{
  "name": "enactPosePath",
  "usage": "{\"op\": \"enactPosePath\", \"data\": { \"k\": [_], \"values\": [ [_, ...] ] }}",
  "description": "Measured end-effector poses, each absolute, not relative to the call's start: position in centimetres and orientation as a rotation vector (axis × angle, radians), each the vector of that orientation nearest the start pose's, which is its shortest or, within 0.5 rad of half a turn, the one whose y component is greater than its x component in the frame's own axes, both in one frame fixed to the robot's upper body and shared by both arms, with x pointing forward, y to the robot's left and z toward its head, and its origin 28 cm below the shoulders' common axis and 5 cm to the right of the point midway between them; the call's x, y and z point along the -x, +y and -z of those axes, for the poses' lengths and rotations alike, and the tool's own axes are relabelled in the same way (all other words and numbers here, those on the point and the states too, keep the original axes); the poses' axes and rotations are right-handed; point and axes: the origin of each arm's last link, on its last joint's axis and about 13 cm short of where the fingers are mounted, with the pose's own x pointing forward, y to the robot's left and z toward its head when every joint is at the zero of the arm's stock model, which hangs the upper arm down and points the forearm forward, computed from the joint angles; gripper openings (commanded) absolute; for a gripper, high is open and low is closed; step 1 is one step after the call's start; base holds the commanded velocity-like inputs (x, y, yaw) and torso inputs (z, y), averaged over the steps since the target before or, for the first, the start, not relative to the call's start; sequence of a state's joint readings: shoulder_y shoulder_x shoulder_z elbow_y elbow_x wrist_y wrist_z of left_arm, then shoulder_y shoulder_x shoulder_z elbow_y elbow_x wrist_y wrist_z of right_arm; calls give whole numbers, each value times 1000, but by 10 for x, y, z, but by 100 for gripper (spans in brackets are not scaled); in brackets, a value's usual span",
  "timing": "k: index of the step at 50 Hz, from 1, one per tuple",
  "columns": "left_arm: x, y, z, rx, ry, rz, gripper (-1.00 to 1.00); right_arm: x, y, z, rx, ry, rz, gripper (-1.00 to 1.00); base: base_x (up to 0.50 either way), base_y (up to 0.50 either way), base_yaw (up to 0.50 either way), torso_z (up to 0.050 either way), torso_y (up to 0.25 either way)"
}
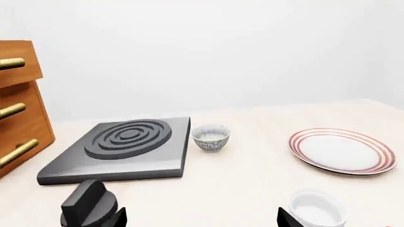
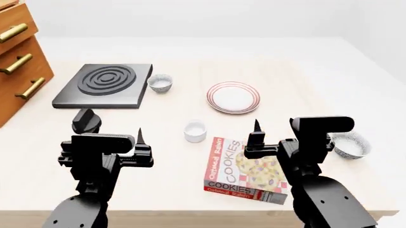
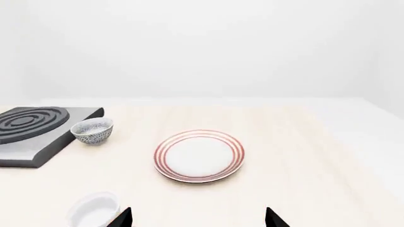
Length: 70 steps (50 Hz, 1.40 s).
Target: Pick the akita bowl next to the cookies box and place it on the plate.
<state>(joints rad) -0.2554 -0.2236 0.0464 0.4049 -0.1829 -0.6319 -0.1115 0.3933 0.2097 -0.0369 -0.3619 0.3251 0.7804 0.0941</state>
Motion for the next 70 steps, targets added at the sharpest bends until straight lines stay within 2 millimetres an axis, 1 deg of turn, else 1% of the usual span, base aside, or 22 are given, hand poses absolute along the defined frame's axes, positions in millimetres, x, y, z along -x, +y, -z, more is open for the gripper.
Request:
{"op": "enactPosePath", "data": {
  "k": [19,26,33,47,51,57,61,64,70],
  "values": [
    [-247,240,-122,-97,-27,-24,100,-269,-122,-142,-28,49,-91,100,500,-2,0,0,0],
    [-247,241,-123,-101,-30,-28,100,-270,-121,-143,-33,50,-98,100,374,-348,0,0,2],
    [-247,241,-124,-102,-33,-28,100,-270,-122,-143,-29,48,-94,100,500,-84,0,0,0],
    [-247,242,-125,-104,-38,-32,100,-270,-122,-145,-26,33,-81,100,0,0,0,0,1],
    [-247,242,-125,-105,-38,-32,100,-269,-121,-145,-22,33,-87,100,340,0,0,0,0],
    [-246,242,-125,-105,-39,-33,100,-271,-121,-146,-4,57,-70,100,0,0,0,0,0],
    [-245,243,-125,-108,-38,-35,100,-273,-124,-152,47,103,-41,100,0,0,0,0,0],
    [-245,244,-126,-110,-39,-36,100,-273,-128,-161,87,142,-38,100,0,0,0,0,0],
    [-245,245,-127,-112,-43,-39,100,-276,-144,-181,187,259,-26,100,0,0,0,0,0]
  ]
}}
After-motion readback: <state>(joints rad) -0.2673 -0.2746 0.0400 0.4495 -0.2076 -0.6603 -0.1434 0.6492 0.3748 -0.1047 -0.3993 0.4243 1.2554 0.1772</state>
